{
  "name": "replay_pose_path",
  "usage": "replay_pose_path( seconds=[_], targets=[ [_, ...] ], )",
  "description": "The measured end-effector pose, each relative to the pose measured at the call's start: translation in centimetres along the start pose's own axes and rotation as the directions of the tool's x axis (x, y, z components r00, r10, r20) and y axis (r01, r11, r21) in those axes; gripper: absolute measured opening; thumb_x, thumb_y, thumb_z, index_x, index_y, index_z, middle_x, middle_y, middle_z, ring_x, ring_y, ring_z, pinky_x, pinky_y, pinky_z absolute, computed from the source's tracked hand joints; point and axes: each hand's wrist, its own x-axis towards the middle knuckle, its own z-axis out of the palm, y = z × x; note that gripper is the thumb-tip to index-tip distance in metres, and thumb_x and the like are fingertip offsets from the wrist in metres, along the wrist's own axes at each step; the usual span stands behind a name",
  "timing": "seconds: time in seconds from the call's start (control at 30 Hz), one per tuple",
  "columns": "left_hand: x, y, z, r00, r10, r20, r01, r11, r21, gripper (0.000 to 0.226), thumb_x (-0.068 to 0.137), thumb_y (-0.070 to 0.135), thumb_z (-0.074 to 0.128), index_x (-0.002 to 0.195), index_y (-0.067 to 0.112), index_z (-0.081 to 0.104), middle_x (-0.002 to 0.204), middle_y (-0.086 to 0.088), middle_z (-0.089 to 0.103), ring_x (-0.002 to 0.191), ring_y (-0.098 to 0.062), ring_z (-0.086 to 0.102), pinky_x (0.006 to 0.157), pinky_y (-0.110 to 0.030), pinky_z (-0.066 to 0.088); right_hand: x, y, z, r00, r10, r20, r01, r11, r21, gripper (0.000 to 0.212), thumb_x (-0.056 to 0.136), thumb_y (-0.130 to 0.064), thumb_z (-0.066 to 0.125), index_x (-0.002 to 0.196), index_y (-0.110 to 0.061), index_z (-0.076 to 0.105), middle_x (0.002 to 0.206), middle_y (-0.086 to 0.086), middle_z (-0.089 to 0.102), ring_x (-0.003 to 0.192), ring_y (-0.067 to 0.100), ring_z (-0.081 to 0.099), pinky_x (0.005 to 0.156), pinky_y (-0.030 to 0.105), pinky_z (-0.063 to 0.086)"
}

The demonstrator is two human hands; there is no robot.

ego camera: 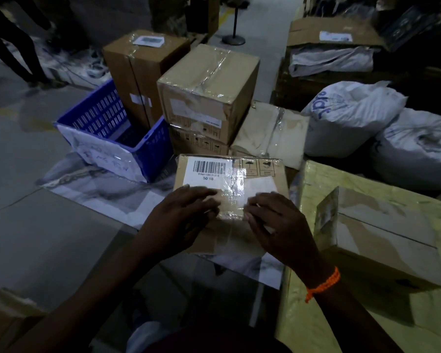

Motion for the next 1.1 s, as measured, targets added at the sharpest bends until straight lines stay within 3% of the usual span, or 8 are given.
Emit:
replay_pose_path(
  seconds=[0.27,0.47,0.7,0.8,0.87,0.93,1.0,1.1],
  targets=[
    [-1.3,-0.2,1.1,0.994,-0.034,-0.101,0.022,0.993,-0.119,0.028,0.096,0.032,0.065,0.12,0.02,0.076,0.132,0.002,0.068,0.13,-0.016,0.058,0.102,-0.038,0.051,-1.4,-0.6,0.0,0.988,0.114,-0.108,-0.101,0.988,0.12,0.021,0.099,-0.02,0.066,0.103,-0.003,0.077,0.11,0.01,0.072,0.11,0.024,0.066,0.097,0.043,0.054],
    [-0.5,0.4,0.7,0.977,-0.165,-0.134,0.129,0.961,-0.243,0.03,0.095,0.038,0.064,0.111,0.017,0.079,0.123,0.003,0.072,0.121,-0.009,0.063,0.095,-0.039,0.057,-0.1,-0.8,-0.6,0.972,0.22,-0.089,-0.204,0.966,0.16,0.024,0.096,-0.026,0.066,0.098,-0.005,0.077,0.104,0.007,0.07,0.103,0.017,0.064,0.092,0.013,0.045],
    [1.8,-0.9,0.5,0.896,-0.365,-0.255,0.291,0.913,-0.285,0.029,0.093,0.022,0.075,0.12,0.013,0.071,0.136,-0.006,0.061,0.128,-0.016,0.055,0.098,-0.014,0.045,2.1,-0.1,-0.8,0.924,0.354,-0.145,-0.335,0.932,0.136,0.024,0.09,-0.016,0.079,0.112,-0.008,0.076,0.12,0.011,0.066,0.116,0.019,0.057,0.098,0.027,0.046],
    [3.4,-1.6,0.1,0.782,-0.606,-0.145,0.533,0.771,-0.349,0.057,0.093,0.032,0.075,0.142,0.013,0.054,0.138,-0.003,0.053,0.124,-0.013,0.048,0.096,-0.026,0.042,3.2,1.2,-1.2,0.812,0.583,-0.014,-0.568,0.796,0.212,0.061,0.087,-0.034,0.082,0.138,-0.01,0.06,0.135,0.008,0.053,0.126,0.019,0.048,0.104,0.023,0.036],
    [4.7,-2.3,-0.4,0.664,-0.745,0.063,0.667,0.553,-0.499,0.064,0.092,0.034,0.075,0.147,0.016,0.047,0.133,0.003,0.055,0.118,-0.014,0.054,0.092,-0.03,0.047,3.9,2.4,-1.5,0.669,0.715,0.203,-0.735,0.598,0.32,0.08,0.084,-0.047,0.083,0.149,-0.016,0.048,0.136,-0.005,0.05,0.125,0.011,0.049,0.105,0.024,0.038],
    [5.5,-2.8,-0.9,0.599,-0.753,0.272,0.708,0.34,-0.619,0.058,0.093,0.034,0.073,0.144,0.022,0.049,0.132,0.002,0.063,0.115,-0.019,0.062,0.097,-0.037,0.053,4.0,3.4,-1.1,0.561,0.729,0.393,-0.8,0.353,0.486,0.071,0.081,-0.054,0.083,0.139,-0.023,0.058,0.133,-0.012,0.063,0.121,0.005,0.061,0.111,0.032,0.047],
    [5.5,-2.8,-0.9,0.61,-0.708,0.355,0.699,0.27,-0.662,0.046,0.096,0.027,0.069,0.139,0.027,0.052,0.127,0.002,0.067,0.115,-0.02,0.064,0.097,-0.038,0.055,3.9,3.1,-0.8,0.528,0.682,0.506,-0.782,0.158,0.602,0.053,0.08,-0.051,0.082,0.124,-0.024,0.069,0.123,-0.011,0.073,0.116,0.004,0.067,0.112,0.036,0.049],
    [4.3,-1.9,-1.2,0.628,-0.697,0.345,0.627,0.191,-0.755,0.043,0.097,0.013,0.067,0.135,0.026,0.051,0.121,0.003,0.068,0.11,-0.015,0.066,0.075,-0.022,0.058,3.7,2.0,-0.6,0.519,0.682,0.515,-0.766,0.103,0.634,0.057,0.083,-0.056,0.077,0.125,-0.018,0.073,0.11,-0.011,0.077,0.109,0.008,0.07,0.089,0.024,0.054]
  ],
)
